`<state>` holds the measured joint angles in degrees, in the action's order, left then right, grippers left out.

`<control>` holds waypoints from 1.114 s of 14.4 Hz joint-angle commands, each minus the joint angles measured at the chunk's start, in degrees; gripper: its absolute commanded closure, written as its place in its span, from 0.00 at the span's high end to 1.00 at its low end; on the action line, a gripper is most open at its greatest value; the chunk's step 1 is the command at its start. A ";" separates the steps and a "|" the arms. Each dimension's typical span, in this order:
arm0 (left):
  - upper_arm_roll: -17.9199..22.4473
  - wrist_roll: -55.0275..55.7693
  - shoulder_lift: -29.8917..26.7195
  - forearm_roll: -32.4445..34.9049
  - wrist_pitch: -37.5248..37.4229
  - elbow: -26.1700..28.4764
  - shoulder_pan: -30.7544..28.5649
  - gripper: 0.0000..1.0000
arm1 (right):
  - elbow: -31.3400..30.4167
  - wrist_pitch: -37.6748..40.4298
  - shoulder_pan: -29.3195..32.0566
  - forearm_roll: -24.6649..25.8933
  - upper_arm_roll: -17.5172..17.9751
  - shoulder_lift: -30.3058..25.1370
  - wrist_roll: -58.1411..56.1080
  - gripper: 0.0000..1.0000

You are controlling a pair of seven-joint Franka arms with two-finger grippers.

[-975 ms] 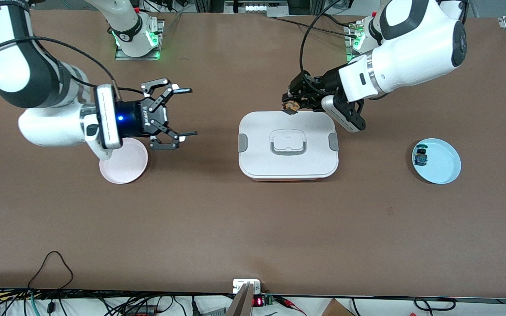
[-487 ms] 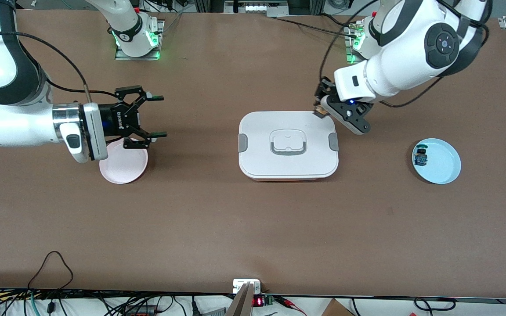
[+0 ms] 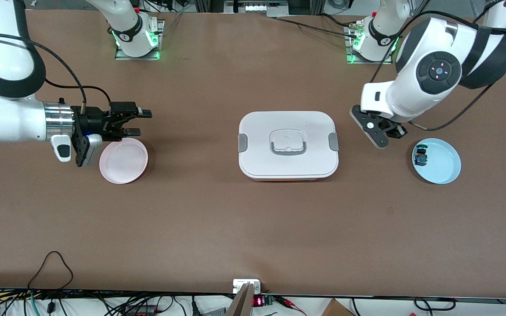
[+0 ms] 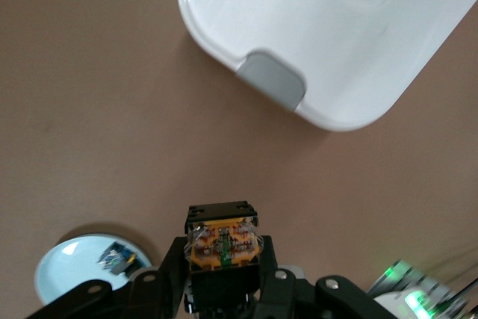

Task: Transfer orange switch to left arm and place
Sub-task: 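Carry the switch to the blue plate while the right gripper withdraws, then lower the switch onto the blue plate and open the left gripper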

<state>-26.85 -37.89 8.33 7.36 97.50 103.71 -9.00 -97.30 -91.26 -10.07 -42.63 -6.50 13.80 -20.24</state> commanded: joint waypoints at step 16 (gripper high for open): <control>-0.57 -53.33 9.31 10.84 41.00 18.81 -33.62 0.23 | 9.49 3.63 0.05 46.32 1.67 -3.43 23.96 1.00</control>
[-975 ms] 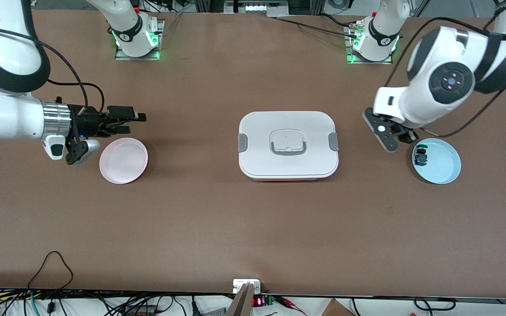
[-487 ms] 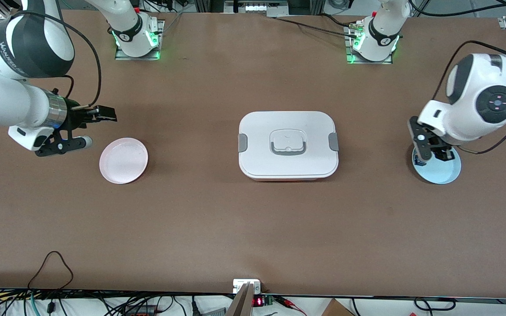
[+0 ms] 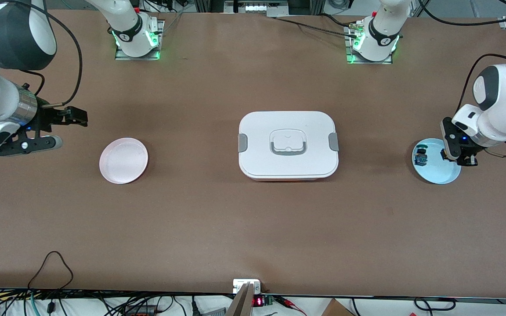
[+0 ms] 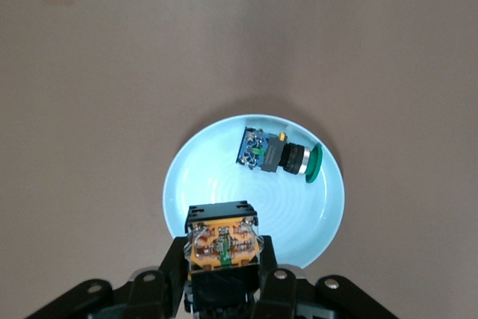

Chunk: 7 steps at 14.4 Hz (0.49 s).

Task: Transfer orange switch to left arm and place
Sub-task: 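Lower the switch onto the blue plate and open the left gripper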

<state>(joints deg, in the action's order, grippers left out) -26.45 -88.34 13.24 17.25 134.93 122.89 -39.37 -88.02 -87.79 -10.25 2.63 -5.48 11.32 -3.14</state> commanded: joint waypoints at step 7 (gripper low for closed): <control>-0.79 -9.75 13.48 1.03 12.11 -0.46 -8.17 0.26 | -4.24 -3.16 2.86 -0.68 0.21 -3.13 3.67 1.00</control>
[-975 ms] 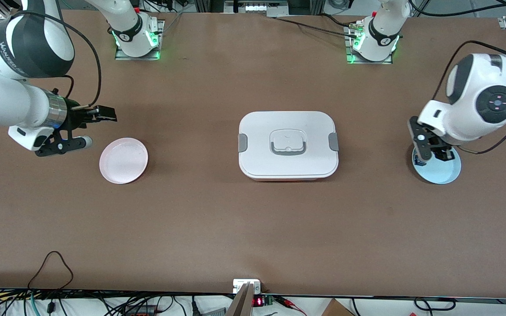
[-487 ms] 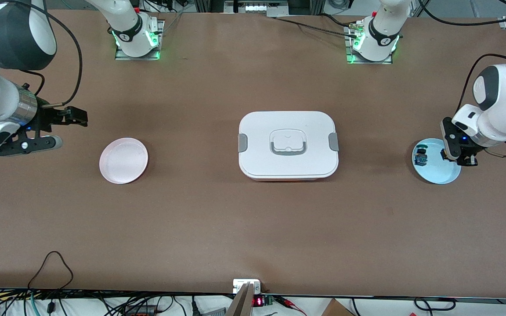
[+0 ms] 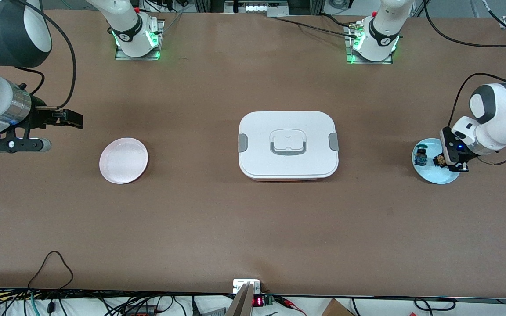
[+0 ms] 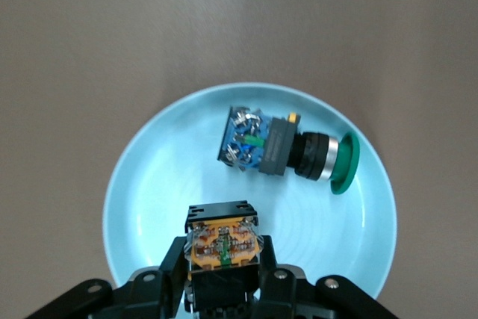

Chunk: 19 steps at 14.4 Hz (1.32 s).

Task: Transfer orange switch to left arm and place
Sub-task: 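Lower the switch onto the blue plate and open the left gripper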

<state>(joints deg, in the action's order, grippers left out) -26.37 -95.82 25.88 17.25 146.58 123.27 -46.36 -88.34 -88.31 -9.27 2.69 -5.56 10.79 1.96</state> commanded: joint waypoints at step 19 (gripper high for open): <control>-5.69 -2.80 -6.00 1.03 -19.44 -4.08 -4.97 1.00 | -5.70 -2.56 3.56 -2.34 -1.21 -8.50 -3.20 1.00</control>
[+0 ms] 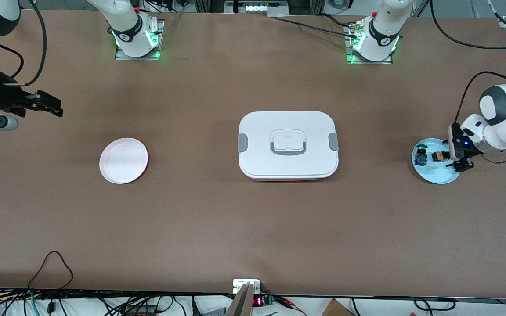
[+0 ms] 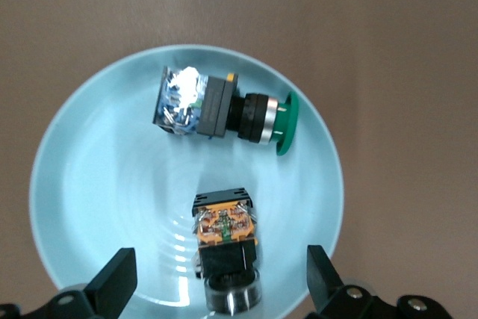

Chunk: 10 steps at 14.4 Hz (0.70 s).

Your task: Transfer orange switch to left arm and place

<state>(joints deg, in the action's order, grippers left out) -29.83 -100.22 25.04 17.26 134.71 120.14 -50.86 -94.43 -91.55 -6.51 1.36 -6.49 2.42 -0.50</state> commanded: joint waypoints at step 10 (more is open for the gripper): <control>-19.20 32.77 -7.19 1.02 -45.47 -21.43 0.67 1.00 | -2.86 -4.17 0.10 -0.22 0.08 -2.24 -0.91 1.00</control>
<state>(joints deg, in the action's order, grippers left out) -45.53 -74.69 16.98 17.26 94.79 102.80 -50.63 -95.97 -95.08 -6.45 1.25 -6.50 2.10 -0.72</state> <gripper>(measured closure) 0.000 0.000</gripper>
